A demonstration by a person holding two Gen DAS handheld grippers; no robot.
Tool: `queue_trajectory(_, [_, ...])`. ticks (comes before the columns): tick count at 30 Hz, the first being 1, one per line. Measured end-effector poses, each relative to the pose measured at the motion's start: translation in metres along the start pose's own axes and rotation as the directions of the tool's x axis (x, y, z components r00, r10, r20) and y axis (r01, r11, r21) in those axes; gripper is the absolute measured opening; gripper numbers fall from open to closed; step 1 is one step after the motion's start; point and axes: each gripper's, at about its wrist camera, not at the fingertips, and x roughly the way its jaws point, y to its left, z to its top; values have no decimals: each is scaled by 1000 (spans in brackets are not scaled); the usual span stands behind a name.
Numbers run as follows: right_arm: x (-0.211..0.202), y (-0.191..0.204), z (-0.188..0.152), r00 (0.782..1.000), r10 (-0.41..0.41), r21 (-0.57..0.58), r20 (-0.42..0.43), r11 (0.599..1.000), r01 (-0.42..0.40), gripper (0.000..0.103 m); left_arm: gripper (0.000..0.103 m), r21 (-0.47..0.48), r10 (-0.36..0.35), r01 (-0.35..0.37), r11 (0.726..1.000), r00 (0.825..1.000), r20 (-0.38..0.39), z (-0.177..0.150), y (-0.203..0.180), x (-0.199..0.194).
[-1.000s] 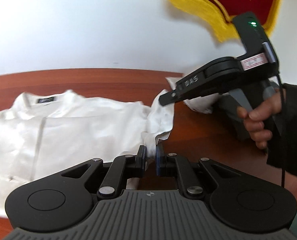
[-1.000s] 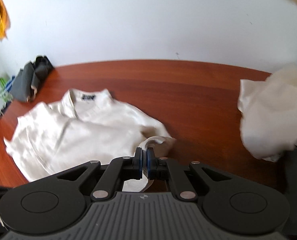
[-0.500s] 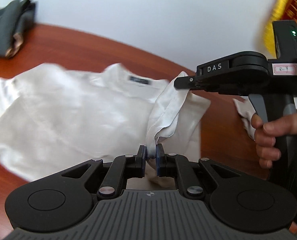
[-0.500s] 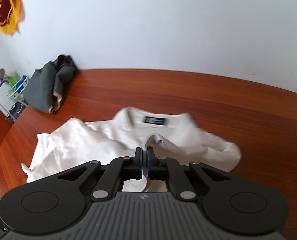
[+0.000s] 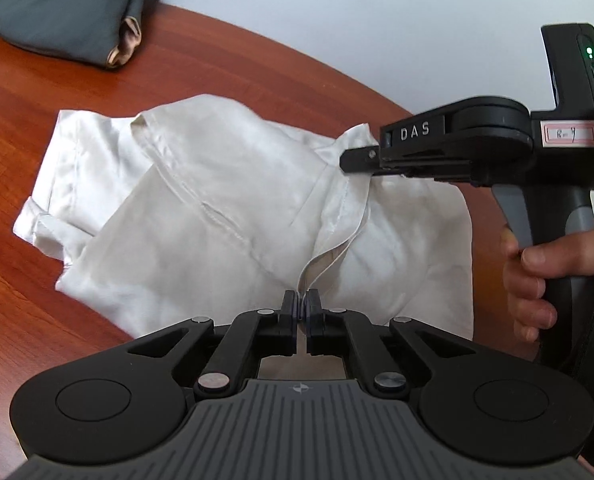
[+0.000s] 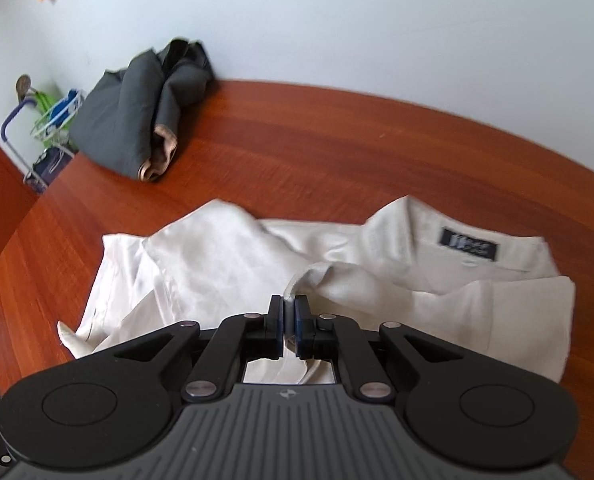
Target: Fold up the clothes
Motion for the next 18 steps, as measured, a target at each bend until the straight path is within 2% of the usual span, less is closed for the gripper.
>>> queue_trajectory(1, [-1,3,0,1000,-8,-8,5,1000,8,31,14,12,-8,8,1000,1000,3,0,1,-2])
queue_trajectory(2, [-3,6,1,1000,-16,-14,11,1000,16,34,27,27,-12,12,1000,1000,7,1,0,-6])
queue_trajectory(4, [-11,8,2,999,-25,-14,23,1000,26,43,44,49,-26,25,998,999,26,2,1,-15])
queue_trajectory(9, [-33,10,-5,998,-50,-18,39,999,51,45,44,72,-39,36,997,998,46,11,9,-29])
queue_trajectory(18, [-62,13,-41,999,-53,-19,4,998,53,47,44,121,23,-24,992,1000,9,35,36,-41])
